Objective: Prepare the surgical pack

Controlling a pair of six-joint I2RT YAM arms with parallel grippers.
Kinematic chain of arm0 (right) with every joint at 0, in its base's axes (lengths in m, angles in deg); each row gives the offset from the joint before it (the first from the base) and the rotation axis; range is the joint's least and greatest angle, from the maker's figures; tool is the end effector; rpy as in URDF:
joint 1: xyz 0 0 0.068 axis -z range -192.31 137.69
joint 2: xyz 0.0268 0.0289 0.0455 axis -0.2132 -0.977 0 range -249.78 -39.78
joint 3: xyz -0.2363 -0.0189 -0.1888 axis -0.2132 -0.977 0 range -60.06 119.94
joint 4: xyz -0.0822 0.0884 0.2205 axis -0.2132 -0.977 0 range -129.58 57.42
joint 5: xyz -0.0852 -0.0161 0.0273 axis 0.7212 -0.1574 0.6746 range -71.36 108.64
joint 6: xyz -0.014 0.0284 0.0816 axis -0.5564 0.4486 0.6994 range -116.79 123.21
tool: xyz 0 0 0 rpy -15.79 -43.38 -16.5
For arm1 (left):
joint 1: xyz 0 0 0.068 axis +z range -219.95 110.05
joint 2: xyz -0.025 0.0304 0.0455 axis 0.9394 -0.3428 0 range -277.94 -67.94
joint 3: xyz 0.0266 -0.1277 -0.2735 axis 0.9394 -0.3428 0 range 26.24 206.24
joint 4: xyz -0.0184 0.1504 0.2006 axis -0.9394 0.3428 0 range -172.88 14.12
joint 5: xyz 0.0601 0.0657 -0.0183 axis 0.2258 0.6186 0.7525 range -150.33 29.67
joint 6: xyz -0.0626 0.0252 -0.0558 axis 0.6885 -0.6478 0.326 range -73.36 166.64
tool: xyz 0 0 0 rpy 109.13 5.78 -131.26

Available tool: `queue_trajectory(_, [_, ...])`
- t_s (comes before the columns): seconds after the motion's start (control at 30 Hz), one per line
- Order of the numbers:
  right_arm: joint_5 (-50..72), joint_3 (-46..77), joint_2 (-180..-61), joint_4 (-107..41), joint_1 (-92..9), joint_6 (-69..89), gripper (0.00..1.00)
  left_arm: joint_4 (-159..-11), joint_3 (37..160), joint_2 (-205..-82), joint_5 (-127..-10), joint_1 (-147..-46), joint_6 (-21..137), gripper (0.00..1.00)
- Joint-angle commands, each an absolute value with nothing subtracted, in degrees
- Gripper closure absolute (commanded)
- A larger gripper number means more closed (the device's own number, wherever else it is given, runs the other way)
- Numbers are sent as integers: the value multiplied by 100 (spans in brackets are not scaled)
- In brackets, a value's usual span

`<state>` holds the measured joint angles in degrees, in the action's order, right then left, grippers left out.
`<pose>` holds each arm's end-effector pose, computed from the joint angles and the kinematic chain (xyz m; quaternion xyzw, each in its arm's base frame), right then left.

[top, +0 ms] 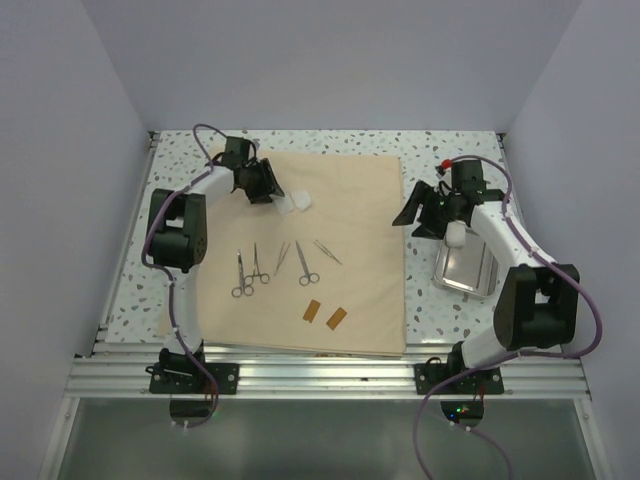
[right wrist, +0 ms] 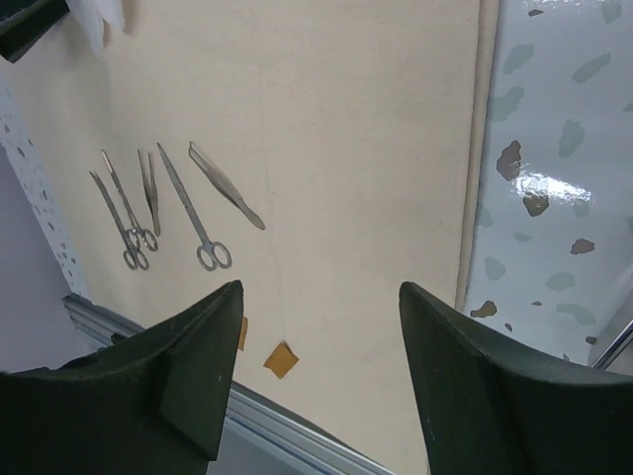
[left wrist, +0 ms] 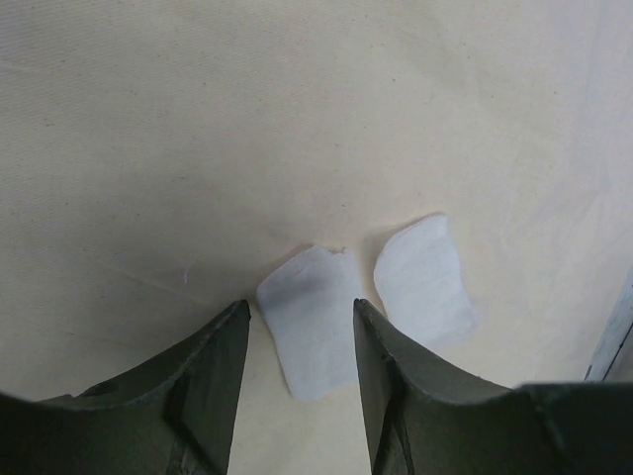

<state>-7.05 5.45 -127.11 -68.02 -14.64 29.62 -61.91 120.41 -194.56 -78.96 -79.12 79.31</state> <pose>0.3223 0.0468 0.2559 0.1338 0.9279 0.2749 0.2133 0.5032 -0.1063 0.1567 -0.1411 0.9277 -0.2541 0.2343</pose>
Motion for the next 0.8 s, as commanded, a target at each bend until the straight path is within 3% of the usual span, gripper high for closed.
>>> queue_trajectory(0.0, [-896, 577, -12723, -6590, -1495, 3019, 32, -6082, 12230, -19643, -7904, -7979, 8074, 50])
queue_trajectory(0.33, [-913, 664, -12802, -6607, -1521, 3010, 32, -6337, 12160, -19793, -8107, -8050, 8197, 55])
queue_trajectory(0.6, [-913, 603, -12784, -6589, -1539, 3002, 32, -6364, 12178, -19775, -8064, -8041, 8145, 76])
queue_trajectory(0.77, [-948, 629, -12811, -6589, -1556, 3010, 32, -6258, 12283, -19670, -7976, -8015, 8048, 97])
